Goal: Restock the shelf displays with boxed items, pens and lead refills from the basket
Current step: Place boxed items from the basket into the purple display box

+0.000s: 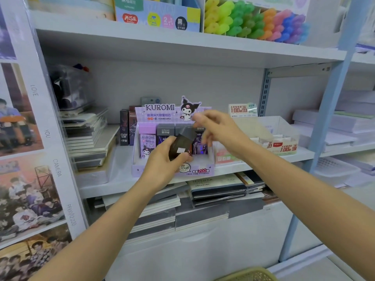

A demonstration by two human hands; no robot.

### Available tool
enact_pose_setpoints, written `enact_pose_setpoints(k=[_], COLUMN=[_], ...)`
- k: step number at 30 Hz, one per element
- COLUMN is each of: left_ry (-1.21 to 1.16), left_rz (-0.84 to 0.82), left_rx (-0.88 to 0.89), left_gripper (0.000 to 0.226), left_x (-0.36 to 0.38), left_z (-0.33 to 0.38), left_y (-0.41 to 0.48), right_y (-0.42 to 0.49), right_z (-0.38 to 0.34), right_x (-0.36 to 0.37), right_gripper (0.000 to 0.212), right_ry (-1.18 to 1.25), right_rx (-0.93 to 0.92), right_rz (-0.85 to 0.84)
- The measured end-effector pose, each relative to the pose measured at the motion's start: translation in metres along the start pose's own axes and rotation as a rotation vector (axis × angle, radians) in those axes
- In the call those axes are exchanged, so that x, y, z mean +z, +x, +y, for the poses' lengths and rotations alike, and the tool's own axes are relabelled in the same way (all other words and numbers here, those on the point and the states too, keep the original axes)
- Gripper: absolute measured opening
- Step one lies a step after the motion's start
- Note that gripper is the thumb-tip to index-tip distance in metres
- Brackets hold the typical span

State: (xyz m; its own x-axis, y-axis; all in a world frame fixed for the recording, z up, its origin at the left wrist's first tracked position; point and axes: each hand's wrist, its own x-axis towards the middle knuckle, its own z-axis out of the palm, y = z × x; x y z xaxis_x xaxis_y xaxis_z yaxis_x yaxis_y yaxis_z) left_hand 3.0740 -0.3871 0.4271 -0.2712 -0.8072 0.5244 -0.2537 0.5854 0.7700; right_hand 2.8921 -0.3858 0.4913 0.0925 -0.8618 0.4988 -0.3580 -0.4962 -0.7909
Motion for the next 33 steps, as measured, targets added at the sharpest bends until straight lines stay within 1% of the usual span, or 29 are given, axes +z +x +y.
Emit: enact_pose_setpoints(k=[1, 2, 3, 5, 7, 8, 10, 13, 15, 16, 18, 19, 21, 23, 26, 30, 33], left_ry=[0.028, 0.047, 0.053, 0.003, -0.109, -0.139, -0.088, 0.010, 0.112, 0.180, 0.296, 0.370, 0.570, 0.738, 0.854, 0.878, 0.898], left_rz=[0.002, 0.000, -0.006, -0.053, -0.100, -0.096, -0.026, 0.084, 0.075, 0.059, 0.026, 0.018, 0.009, -0.049, -0.120, -0.095, -0.092], left_rx=[0.012, 0.016, 0.014, -0.008, -0.037, -0.030, 0.024, 0.072, 0.096, 0.104, 0.110, 0.127, 0.222, 0.311, 0.334, 0.349, 0.355], left_gripper=[0.018, 0.019, 0.021, 0.023, 0.024, 0.024, 0.026, 0.031, 0.040, 0.047, 0.064, 0.068, 0.062, 0.052, 0.055, 0.057, 0.056], left_x=[0.004, 0.008, 0.010, 0.011, 0.010, 0.009, 0.010, 0.015, 0.019, 0.021, 0.020, 0.018, 0.014, 0.012, 0.015, 0.017, 0.016], left_z=[0.002, 0.004, 0.005, 0.007, 0.012, 0.014, 0.018, 0.022, 0.022, 0.020, 0.013, 0.009, 0.000, -0.011, -0.024, -0.029, -0.030], left_y=[0.000, 0.000, -0.001, -0.004, -0.006, -0.005, -0.004, -0.003, -0.004, -0.004, -0.006, -0.007, -0.013, -0.019, -0.028, -0.029, -0.028], right_y=[-0.006, -0.011, -0.013, -0.015, -0.013, -0.013, -0.014, -0.017, -0.017, -0.018, -0.017, -0.016, -0.012, -0.008, -0.002, 0.003, 0.007], right_z=[-0.002, -0.004, -0.005, -0.006, -0.007, -0.008, -0.008, -0.008, -0.008, -0.007, -0.007, -0.007, -0.005, -0.001, 0.006, 0.021, 0.029], right_x=[0.004, 0.007, 0.008, 0.004, -0.005, -0.009, -0.013, -0.013, -0.014, -0.017, -0.029, -0.036, -0.048, -0.052, -0.038, -0.015, -0.015], right_gripper=[0.031, 0.028, 0.025, 0.017, 0.011, 0.010, 0.009, 0.019, 0.032, 0.037, 0.039, 0.037, 0.035, 0.035, 0.034, 0.033, 0.033], right_ry=[0.034, 0.027, 0.004, 0.000, 0.045, 0.082, 0.164, 0.243, 0.265, 0.257, 0.178, 0.117, -0.015, -0.141, -0.330, -0.499, -0.594], right_rx=[0.060, 0.082, 0.080, 0.069, 0.074, 0.077, 0.081, 0.097, 0.141, 0.162, 0.162, 0.137, 0.057, -0.024, -0.131, -0.213, -0.231], right_rz=[-0.094, -0.150, -0.165, -0.117, -0.068, -0.067, -0.090, -0.057, -0.028, -0.017, 0.041, 0.095, 0.225, 0.300, 0.275, 0.171, 0.119])
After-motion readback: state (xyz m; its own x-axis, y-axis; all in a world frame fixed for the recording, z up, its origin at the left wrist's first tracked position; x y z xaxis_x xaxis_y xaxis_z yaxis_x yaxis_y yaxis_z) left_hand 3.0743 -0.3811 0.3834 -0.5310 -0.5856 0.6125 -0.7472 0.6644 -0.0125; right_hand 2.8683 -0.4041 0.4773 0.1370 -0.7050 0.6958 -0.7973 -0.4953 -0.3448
